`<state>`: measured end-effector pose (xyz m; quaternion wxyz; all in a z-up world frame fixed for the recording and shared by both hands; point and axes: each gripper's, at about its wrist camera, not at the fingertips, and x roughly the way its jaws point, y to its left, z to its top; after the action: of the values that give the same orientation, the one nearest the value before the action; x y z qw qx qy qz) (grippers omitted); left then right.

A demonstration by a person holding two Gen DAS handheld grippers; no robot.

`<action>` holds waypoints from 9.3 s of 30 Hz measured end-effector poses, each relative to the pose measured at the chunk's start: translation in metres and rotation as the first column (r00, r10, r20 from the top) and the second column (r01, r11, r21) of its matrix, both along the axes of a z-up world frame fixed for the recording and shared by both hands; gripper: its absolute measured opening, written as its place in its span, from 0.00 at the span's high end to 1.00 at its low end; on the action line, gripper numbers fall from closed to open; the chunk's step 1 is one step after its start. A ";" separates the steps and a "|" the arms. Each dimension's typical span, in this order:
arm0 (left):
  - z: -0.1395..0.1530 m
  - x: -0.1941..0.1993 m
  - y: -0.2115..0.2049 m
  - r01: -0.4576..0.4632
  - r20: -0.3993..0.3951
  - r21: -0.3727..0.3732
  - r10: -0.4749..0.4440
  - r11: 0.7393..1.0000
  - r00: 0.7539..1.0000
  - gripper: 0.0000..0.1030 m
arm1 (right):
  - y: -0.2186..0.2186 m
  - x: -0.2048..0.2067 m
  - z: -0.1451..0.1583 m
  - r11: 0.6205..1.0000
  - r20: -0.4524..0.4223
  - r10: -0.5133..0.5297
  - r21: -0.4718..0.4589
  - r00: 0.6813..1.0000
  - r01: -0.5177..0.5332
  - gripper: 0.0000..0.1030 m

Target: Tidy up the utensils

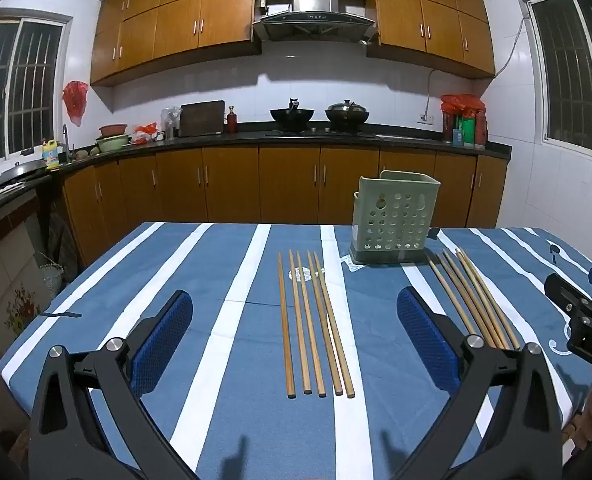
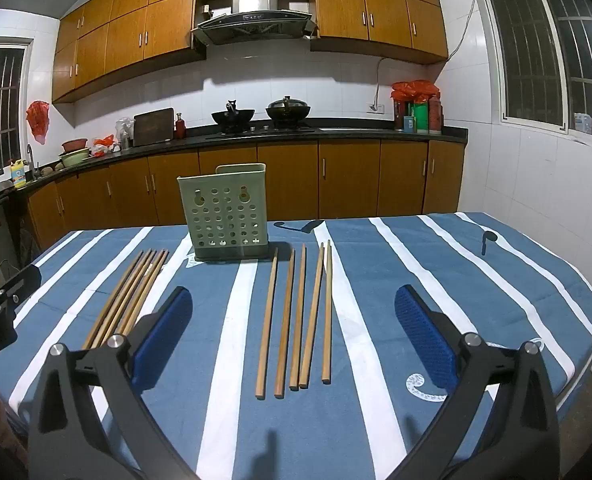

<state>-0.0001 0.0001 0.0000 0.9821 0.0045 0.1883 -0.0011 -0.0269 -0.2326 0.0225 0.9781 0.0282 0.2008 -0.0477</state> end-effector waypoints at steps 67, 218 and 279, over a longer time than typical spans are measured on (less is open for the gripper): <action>0.000 0.000 0.000 -0.001 -0.006 0.005 0.001 1.000 1.000 0.02 | 0.000 0.002 -0.003 1.000 -0.005 0.000 0.002 1.000 0.000 0.04; 0.163 0.191 -0.036 0.180 0.239 -0.251 -0.119 0.951 0.964 0.93 | -0.016 0.205 0.149 0.979 0.103 0.154 0.118 0.983 -0.166 0.92; -0.066 0.127 0.021 0.068 -0.469 -0.141 -0.128 0.988 0.874 0.70 | -0.063 0.148 -0.081 0.994 -0.464 0.053 0.112 0.884 -0.001 0.92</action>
<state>0.1269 0.0211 -0.0660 0.9026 -0.0456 0.4233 -0.0633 0.1213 -0.2959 -0.0586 0.8989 0.0661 0.4323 -0.0285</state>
